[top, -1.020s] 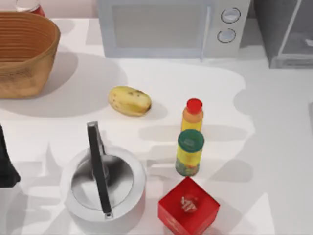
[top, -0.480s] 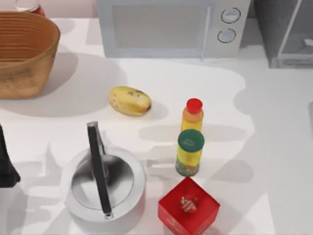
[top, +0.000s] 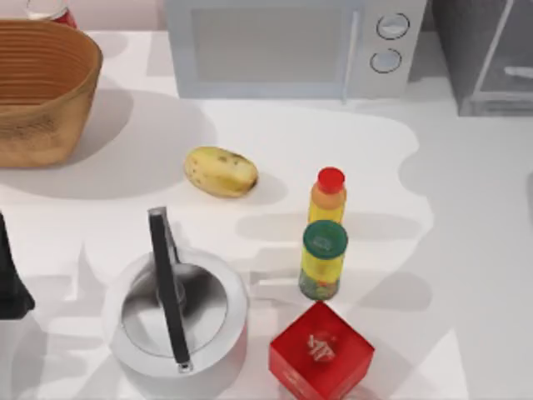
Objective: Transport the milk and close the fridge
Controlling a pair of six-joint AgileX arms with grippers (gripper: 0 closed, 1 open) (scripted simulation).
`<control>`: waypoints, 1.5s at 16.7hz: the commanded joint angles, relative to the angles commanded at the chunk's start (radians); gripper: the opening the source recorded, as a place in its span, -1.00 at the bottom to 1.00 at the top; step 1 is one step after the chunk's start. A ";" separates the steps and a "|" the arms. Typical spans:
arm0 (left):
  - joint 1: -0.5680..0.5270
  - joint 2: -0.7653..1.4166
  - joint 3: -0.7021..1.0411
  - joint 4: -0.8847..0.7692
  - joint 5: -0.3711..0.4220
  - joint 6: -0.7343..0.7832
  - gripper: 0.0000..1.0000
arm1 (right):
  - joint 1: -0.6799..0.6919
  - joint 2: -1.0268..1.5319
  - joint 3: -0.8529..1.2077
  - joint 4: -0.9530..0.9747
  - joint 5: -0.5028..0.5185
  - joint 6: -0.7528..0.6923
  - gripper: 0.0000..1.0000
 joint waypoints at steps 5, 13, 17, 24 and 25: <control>0.000 0.000 0.000 0.000 0.000 0.000 1.00 | 0.002 -0.001 0.000 0.000 0.000 0.000 1.00; 0.000 0.000 0.000 0.000 0.000 0.000 1.00 | 0.033 -0.371 -0.230 -0.127 0.028 0.025 1.00; 0.000 0.000 0.000 0.000 0.000 0.000 1.00 | 0.077 -0.756 -0.444 -0.238 0.046 0.033 1.00; 0.000 0.000 0.000 0.000 0.000 0.000 1.00 | 0.163 -1.520 -0.858 -0.445 0.088 0.036 1.00; 0.000 0.000 0.000 0.000 0.000 0.000 1.00 | 0.173 -1.620 -0.916 -0.474 0.096 0.036 1.00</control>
